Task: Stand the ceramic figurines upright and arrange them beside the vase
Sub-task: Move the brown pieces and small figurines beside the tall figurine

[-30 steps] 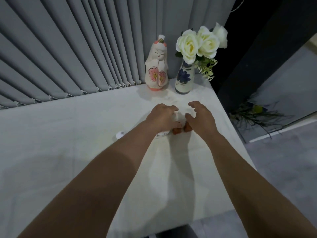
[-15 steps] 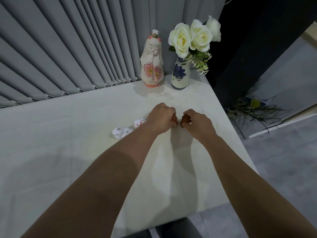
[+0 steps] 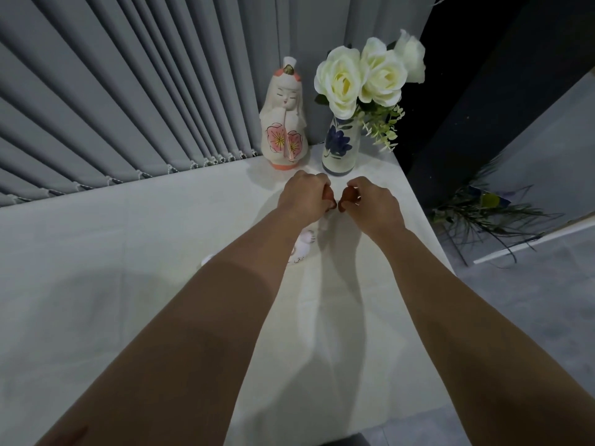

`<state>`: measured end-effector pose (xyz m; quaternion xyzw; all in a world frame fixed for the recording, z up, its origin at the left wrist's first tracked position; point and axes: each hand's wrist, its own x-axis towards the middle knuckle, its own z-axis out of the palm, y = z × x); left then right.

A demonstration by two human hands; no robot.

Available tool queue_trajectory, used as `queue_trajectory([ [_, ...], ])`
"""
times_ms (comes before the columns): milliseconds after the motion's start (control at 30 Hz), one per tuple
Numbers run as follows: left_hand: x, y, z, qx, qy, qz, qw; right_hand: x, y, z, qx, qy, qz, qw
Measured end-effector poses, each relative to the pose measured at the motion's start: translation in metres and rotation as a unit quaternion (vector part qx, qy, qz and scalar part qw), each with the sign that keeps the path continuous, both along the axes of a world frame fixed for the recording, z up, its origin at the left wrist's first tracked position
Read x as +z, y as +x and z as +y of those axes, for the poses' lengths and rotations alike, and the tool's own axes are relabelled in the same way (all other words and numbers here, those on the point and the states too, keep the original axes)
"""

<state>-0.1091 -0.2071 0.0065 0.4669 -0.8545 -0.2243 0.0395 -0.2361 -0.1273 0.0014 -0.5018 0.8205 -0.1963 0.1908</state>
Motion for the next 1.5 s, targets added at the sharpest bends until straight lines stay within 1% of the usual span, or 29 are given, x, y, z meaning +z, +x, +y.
queue_trajectory([
  [167, -0.005, -0.009, -0.007, -0.014, -0.002, -0.026, 1.0, -0.008, -0.007, -0.013, 0.015, 0.005, 0.013, 1.0],
  [467, -0.007, -0.011, -0.007, -0.037, -0.014, -0.035, 0.999, -0.012, -0.011, -0.018, 0.028, 0.012, 0.032, 0.999],
  [667, -0.006, -0.013, -0.007, -0.026, -0.015, -0.033, 0.999, -0.011, -0.013, -0.016, 0.034, 0.016, 0.037, 0.999],
  [967, -0.004, -0.009, -0.002, -0.007, 0.018, -0.022, 1.0, -0.014, -0.014, -0.012, 0.033, 0.023, 0.029, 0.999],
  [1133, 0.001, 0.003, 0.001, 0.016, 0.032, -0.012, 0.999, -0.011, -0.014, -0.004, 0.015, 0.023, 0.021, 0.999],
  [1233, 0.007, 0.018, 0.001, 0.04, 0.046, 0.007, 0.998, -0.008, -0.008, 0.005, -0.003, 0.006, 0.021, 1.0],
  [1333, 0.01, 0.042, 0.003, 0.059, 0.04, 0.024, 0.997, -0.006, 0.007, 0.017, -0.002, -0.045, 0.039, 0.998],
  [1400, 0.011, 0.064, 0.006, 0.073, 0.043, 0.038, 0.996, -0.007, 0.019, 0.024, 0.025, -0.067, 0.045, 0.996],
  [1500, 0.013, 0.1, 0.013, 0.099, 0.068, 0.047, 0.992, -0.006, 0.04, 0.03, 0.096, -0.109, 0.049, 0.988],
])
